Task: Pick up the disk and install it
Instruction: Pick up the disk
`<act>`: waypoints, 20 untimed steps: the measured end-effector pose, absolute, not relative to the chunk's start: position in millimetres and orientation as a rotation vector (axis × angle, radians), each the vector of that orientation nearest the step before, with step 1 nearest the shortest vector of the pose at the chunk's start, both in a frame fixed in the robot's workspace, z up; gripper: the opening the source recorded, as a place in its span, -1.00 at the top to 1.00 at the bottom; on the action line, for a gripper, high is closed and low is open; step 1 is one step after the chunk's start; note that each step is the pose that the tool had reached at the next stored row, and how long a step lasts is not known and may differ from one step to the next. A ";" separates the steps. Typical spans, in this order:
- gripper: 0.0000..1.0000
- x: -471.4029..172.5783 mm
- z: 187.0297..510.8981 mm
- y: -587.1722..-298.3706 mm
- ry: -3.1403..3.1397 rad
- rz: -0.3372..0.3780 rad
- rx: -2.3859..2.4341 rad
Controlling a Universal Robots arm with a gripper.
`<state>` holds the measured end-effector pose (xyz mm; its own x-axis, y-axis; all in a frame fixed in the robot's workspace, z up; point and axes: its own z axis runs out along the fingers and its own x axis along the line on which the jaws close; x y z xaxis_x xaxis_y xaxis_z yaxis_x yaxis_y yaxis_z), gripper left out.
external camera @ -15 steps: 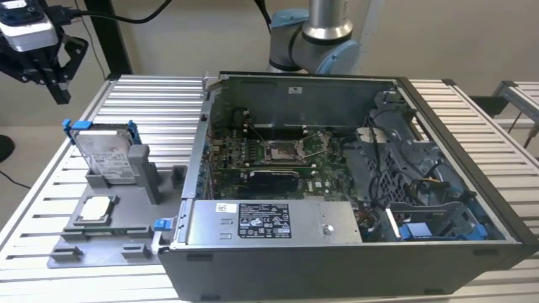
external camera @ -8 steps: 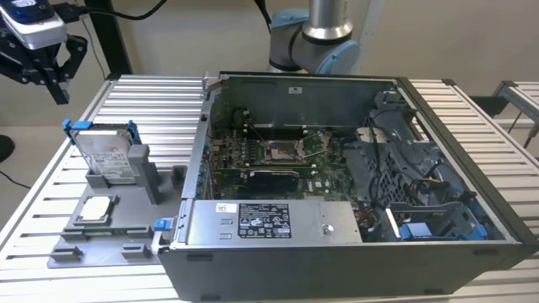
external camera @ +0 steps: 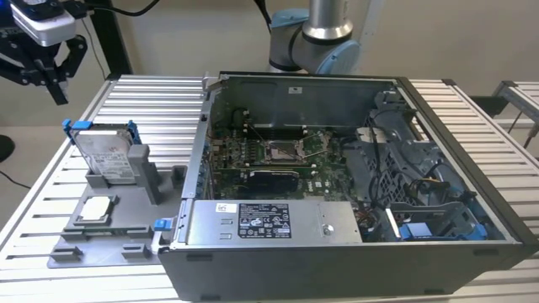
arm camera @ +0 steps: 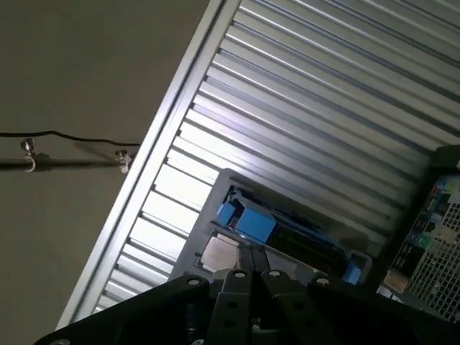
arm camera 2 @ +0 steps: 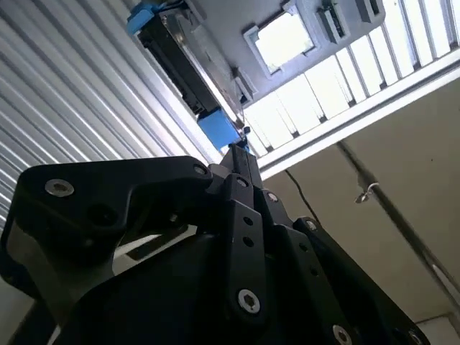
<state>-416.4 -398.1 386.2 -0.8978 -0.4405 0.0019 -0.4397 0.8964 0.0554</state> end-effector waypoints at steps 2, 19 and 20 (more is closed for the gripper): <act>1.00 -416.3 386.2 -398.1 -3.031 -0.083 0.762; 1.00 -416.3 386.0 -398.1 -2.894 -0.067 1.226; 1.00 -416.3 385.9 -398.1 -2.884 -0.066 1.253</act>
<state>-416.3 -398.1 385.9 -0.6827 -0.7304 -0.0194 -0.7306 0.6818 0.0371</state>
